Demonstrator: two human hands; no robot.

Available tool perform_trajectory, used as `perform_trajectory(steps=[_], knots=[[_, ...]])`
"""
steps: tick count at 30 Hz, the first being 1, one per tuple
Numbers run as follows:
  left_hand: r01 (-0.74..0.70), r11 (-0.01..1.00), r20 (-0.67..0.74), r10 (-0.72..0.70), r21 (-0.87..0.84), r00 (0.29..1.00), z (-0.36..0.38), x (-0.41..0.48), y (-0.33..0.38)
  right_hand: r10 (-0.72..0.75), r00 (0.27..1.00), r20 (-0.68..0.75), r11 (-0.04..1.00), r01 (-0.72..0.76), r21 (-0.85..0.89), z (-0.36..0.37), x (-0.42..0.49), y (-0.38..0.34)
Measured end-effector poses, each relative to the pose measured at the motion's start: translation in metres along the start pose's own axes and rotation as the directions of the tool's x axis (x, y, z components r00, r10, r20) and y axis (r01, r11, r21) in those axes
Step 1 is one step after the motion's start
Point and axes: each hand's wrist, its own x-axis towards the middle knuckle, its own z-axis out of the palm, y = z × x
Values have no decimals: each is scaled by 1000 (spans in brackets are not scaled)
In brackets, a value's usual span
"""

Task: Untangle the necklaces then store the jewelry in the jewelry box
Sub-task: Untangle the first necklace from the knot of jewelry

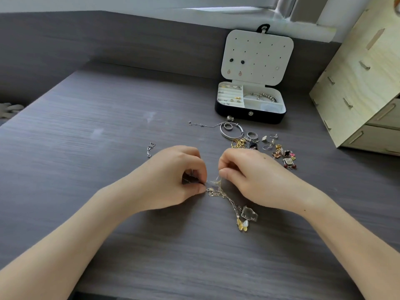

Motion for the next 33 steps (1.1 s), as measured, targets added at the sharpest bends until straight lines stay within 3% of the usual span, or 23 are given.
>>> perform_trajectory(steps=[5,11,18,23,28,33], knots=[[-10,999,12,11,-41,1000,0,-1,0,36,996,-78,999,-33,40,2,3,3],[-73,995,-62,78,69,995,5,2,1,63,989,-134,998,-66,-17,4,3,5],[-157,973,-64,169,169,984,11,5,2,83,994,64,994,-78,-77,-11,-9,2],[-154,961,-53,170,232,984,16,5,-1,90,988,127,993,-80,-81,-9,-8,2],[-67,995,-69,72,73,995,10,3,-2,125,980,156,990,-112,-90,-15,-10,4],[43,996,13,-42,-82,999,7,2,7,125,979,163,989,-110,-98,-17,-10,5]])
